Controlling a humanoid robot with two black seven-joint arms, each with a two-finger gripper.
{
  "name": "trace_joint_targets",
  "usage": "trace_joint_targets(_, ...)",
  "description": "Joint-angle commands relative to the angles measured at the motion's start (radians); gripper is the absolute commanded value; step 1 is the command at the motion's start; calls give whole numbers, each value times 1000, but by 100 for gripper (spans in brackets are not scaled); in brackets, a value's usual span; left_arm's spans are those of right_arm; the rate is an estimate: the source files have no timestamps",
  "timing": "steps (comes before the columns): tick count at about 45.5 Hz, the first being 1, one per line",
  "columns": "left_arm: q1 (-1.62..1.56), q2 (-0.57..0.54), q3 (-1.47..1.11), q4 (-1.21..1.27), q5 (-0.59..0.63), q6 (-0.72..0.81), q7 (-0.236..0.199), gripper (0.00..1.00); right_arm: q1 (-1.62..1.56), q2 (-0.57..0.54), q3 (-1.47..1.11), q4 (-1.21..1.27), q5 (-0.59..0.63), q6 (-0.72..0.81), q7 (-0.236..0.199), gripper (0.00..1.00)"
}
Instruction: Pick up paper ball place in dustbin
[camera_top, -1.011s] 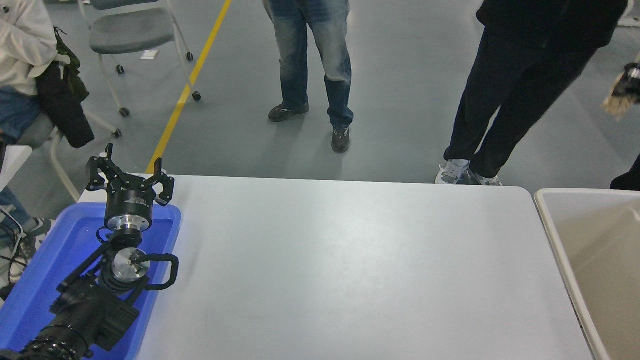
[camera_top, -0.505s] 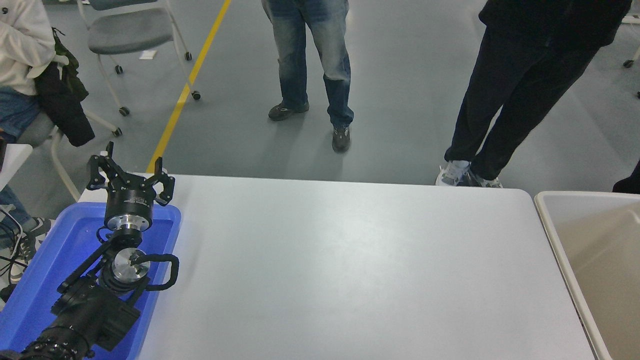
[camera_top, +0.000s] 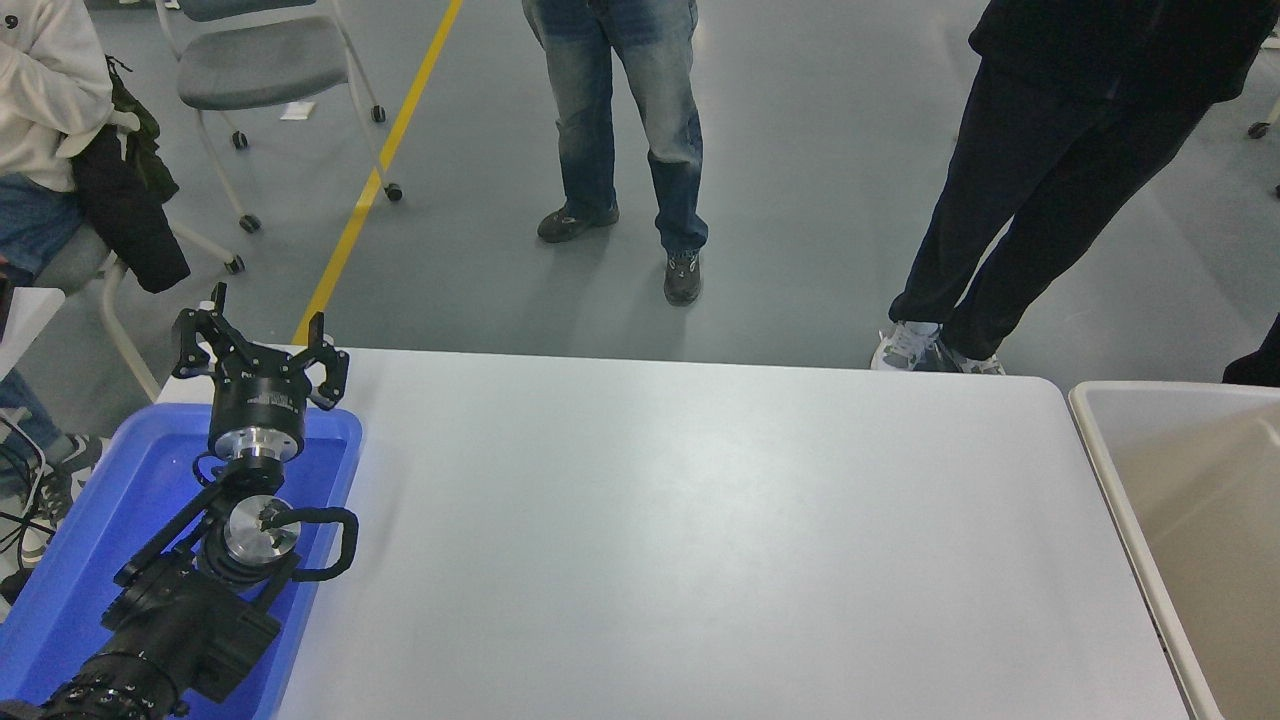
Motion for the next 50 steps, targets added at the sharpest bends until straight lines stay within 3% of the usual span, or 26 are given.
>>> trace_joint_targets(1, 0, 0, 0, 0, 0, 0, 0, 99, -178, 116, 254, -116, 14, 40, -6, 0)
trace_joint_targets(11, 0, 0, 0, 0, 0, 0, 0, 99, -265, 199, 337, -169, 14, 87, 5, 0)
trace_joint_targets(32, 0, 0, 0, 0, 0, 0, 0, 99, -311, 210, 377, -177, 12, 91, 6, 0)
trace_joint_targets(34, 0, 0, 0, 0, 0, 0, 0, 99, -313, 210, 377, -183, 12, 91, 6, 27)
trace_joint_targets(37, 0, 0, 0, 0, 0, 0, 0, 99, -319, 212, 378, -188, 12, 91, 6, 75)
trace_joint_targets(39, 0, 0, 0, 0, 0, 0, 0, 99, -322, 215, 381, -186, 12, 91, 6, 96)
trace_joint_targets(40, 0, 0, 0, 0, 0, 0, 0, 99, -322, 215, 380, -186, 12, 91, 6, 100)
trace_joint_targets(50, 0, 0, 0, 0, 0, 0, 0, 99, -320, 213, 369, -185, 11, 93, 6, 100)
